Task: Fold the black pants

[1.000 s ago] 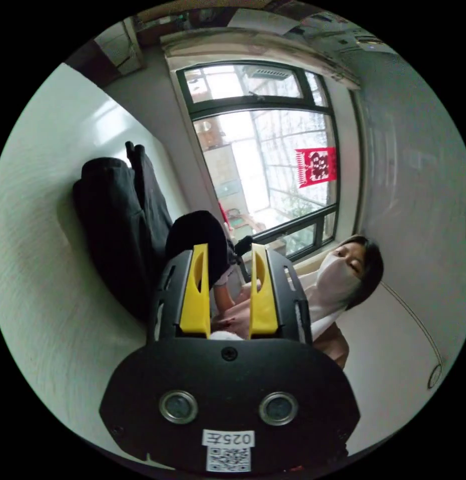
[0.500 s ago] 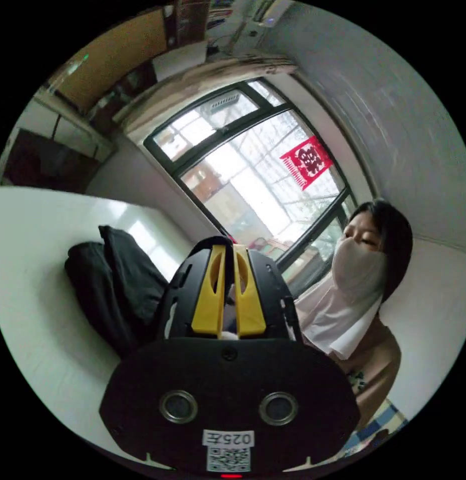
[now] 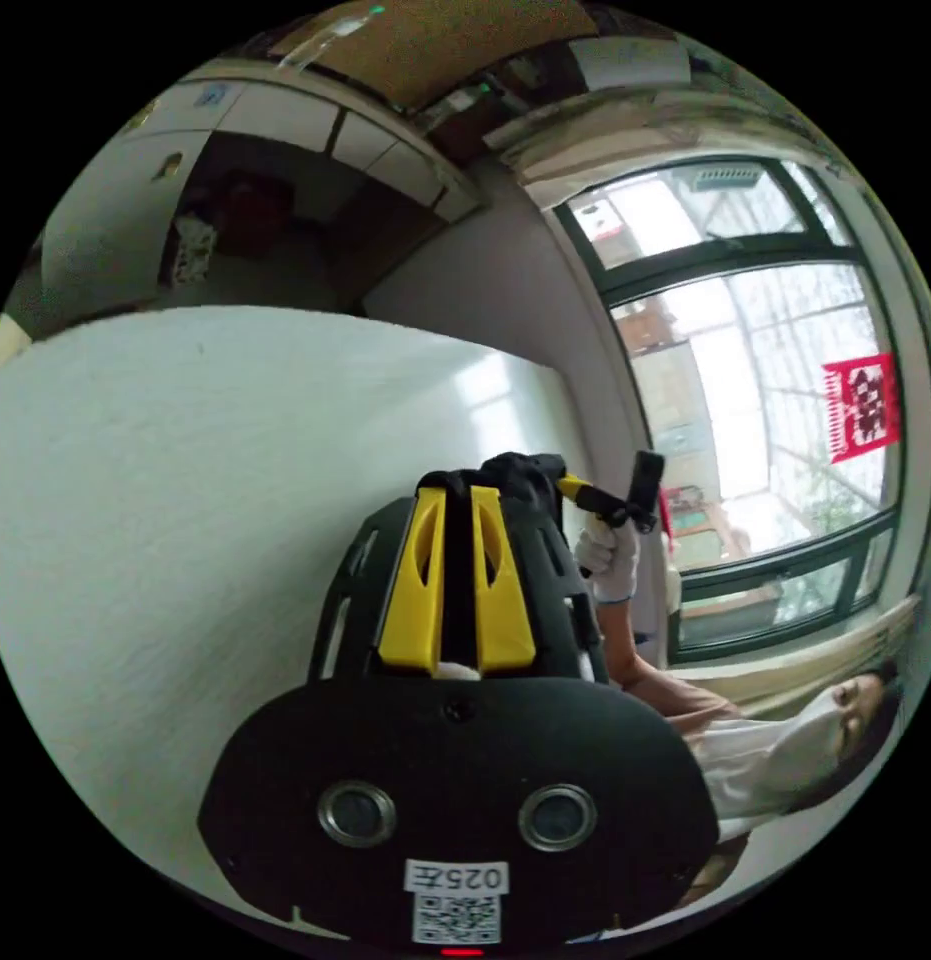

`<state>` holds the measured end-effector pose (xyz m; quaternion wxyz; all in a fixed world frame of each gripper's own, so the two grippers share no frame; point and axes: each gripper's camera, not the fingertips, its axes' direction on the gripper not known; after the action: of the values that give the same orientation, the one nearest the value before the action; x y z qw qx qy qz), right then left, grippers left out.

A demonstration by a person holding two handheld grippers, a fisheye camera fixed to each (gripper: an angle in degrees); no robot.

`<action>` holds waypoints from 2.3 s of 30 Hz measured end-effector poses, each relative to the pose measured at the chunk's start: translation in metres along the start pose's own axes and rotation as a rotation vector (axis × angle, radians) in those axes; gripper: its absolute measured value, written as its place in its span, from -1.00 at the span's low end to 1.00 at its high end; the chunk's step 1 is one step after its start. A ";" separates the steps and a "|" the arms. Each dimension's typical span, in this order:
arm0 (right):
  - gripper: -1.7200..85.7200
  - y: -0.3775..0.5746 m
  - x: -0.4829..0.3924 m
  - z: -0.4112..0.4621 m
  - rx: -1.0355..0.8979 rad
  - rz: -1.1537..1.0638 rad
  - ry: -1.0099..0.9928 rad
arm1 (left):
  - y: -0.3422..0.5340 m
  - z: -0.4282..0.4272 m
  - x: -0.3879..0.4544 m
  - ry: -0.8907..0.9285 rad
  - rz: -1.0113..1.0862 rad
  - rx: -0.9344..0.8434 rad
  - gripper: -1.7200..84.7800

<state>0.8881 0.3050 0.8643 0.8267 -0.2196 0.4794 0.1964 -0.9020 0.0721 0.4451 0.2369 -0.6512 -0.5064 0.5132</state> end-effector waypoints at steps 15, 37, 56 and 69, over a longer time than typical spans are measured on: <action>-0.90 -0.053 -0.011 0.007 -0.007 -0.019 -0.148 | 0.011 0.024 0.016 0.089 0.098 0.113 -0.99; -0.98 -0.073 -0.156 0.155 -0.211 -0.437 0.428 | 0.064 0.127 0.170 -0.703 0.159 0.071 -0.98; -0.98 -0.082 -0.165 0.131 -0.083 -0.418 0.617 | 0.110 0.092 0.251 -0.590 0.152 0.173 -0.98; -0.98 0.027 -0.073 0.088 -0.329 -0.361 0.284 | 0.220 0.054 0.249 -0.710 0.099 0.128 -0.97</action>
<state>0.9025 0.3672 0.9625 0.7261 -0.4581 0.5050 0.0885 -0.8690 0.2027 0.1371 0.0616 -0.4400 -0.4919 0.7487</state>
